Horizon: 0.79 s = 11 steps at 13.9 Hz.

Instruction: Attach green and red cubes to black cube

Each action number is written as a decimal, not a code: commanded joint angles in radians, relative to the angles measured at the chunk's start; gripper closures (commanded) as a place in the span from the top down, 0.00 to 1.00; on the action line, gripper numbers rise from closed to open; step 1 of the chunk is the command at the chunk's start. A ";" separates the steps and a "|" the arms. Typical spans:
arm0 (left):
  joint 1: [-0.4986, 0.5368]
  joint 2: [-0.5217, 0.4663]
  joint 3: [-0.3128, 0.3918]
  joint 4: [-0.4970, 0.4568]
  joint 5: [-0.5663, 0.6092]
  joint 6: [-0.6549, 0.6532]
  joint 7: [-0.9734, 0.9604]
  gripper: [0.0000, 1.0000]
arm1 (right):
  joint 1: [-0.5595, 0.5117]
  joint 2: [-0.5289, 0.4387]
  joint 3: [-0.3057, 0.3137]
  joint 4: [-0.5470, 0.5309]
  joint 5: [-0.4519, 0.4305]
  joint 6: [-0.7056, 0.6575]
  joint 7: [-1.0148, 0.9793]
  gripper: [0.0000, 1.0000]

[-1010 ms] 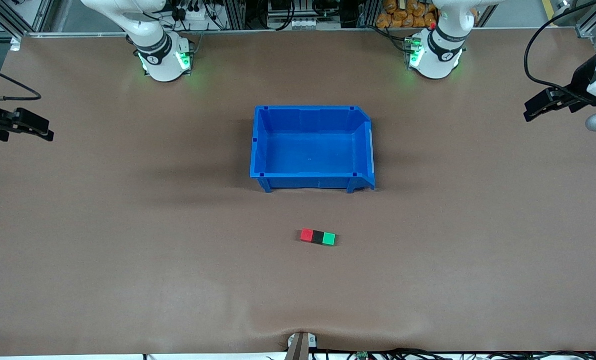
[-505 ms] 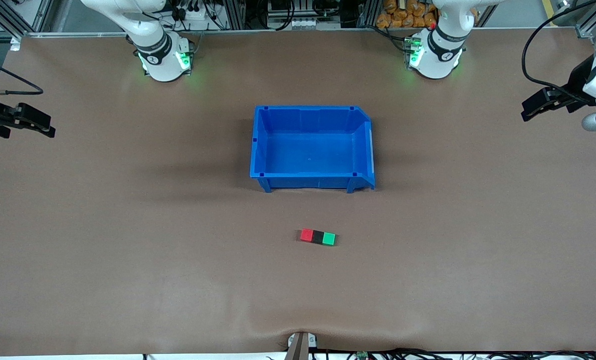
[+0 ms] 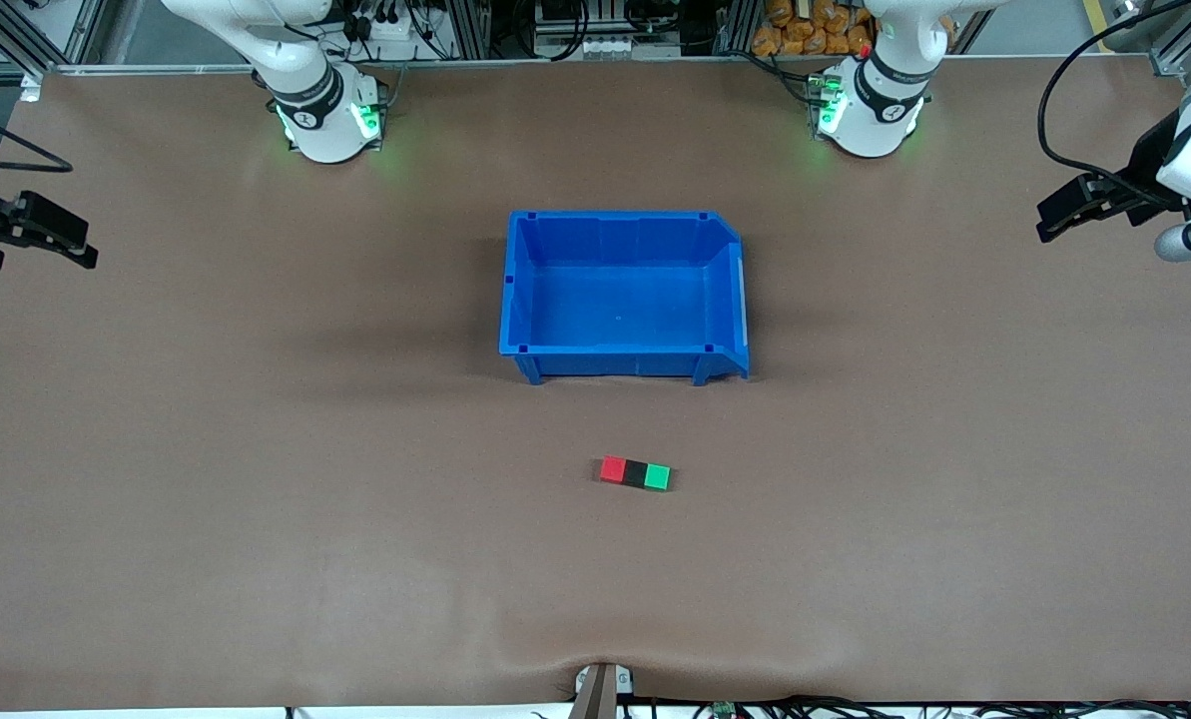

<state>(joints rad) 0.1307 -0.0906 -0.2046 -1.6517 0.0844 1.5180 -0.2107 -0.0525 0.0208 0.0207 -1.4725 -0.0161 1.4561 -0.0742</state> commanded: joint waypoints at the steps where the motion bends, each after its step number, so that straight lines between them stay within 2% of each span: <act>1: 0.001 0.009 -0.001 0.016 -0.015 -0.002 0.016 1.00 | -0.007 -0.012 -0.007 0.003 0.002 -0.054 -0.062 1.00; 5: 0.007 0.006 -0.002 0.039 -0.009 -0.010 0.024 1.00 | -0.007 -0.013 -0.013 0.001 0.002 -0.069 -0.056 1.00; 11: 0.020 -0.006 0.005 0.072 -0.026 -0.101 0.053 1.00 | -0.009 -0.015 -0.015 0.001 0.022 -0.071 -0.056 1.00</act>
<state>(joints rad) 0.1390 -0.0890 -0.1910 -1.5942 0.0798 1.4474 -0.1860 -0.0534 0.0206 0.0055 -1.4709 -0.0106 1.3966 -0.1143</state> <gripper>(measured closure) 0.000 0.000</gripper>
